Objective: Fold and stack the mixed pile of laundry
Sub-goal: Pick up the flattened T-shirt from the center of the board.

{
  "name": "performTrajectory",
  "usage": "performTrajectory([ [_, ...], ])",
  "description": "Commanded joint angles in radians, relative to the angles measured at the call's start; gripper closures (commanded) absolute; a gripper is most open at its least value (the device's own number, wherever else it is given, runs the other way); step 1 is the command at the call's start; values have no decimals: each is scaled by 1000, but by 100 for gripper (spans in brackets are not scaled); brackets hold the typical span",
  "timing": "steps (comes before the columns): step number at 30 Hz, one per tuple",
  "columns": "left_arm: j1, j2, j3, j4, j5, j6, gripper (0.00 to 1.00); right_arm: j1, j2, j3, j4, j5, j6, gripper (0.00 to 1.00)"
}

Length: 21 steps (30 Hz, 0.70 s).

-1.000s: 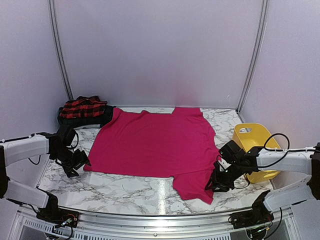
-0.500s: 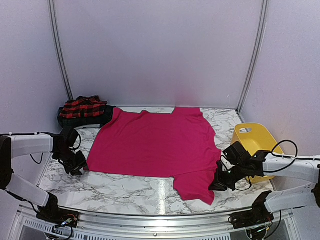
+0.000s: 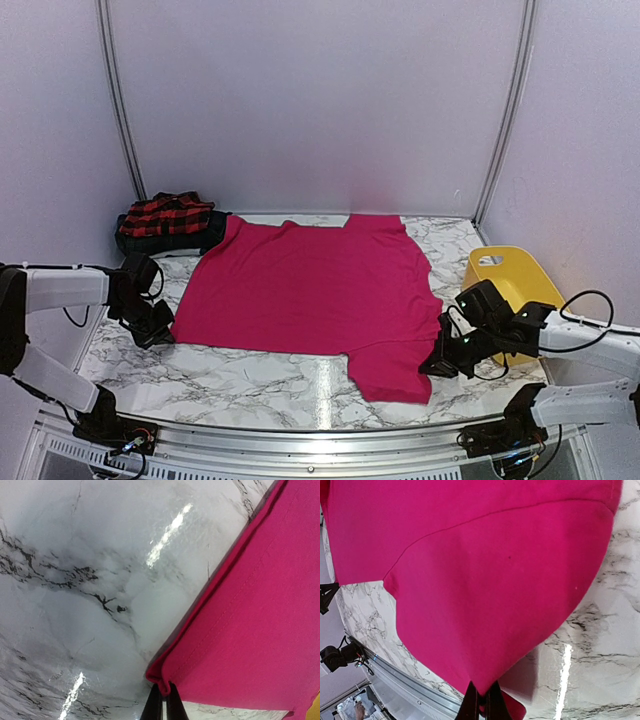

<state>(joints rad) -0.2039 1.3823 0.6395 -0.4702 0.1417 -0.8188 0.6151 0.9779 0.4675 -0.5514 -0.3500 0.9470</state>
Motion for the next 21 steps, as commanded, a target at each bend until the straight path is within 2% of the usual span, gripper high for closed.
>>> performTrajectory([
  [1, 4, -26, -38, -13, 22, -8, 100, 9, -51, 10, -42, 9, 35, 100],
  [14, 3, -254, -104, -142, 114, -69, 100, 10, -320, -11, -237, -19, 153, 100],
  [18, 1, -313, -73, -193, 156, -77, 100, 10, -332, 71, -238, -3, 161, 100],
  [21, 1, -291, 1, -218, 145, -55, 100, 7, -295, 132, -233, 44, 173, 100],
])
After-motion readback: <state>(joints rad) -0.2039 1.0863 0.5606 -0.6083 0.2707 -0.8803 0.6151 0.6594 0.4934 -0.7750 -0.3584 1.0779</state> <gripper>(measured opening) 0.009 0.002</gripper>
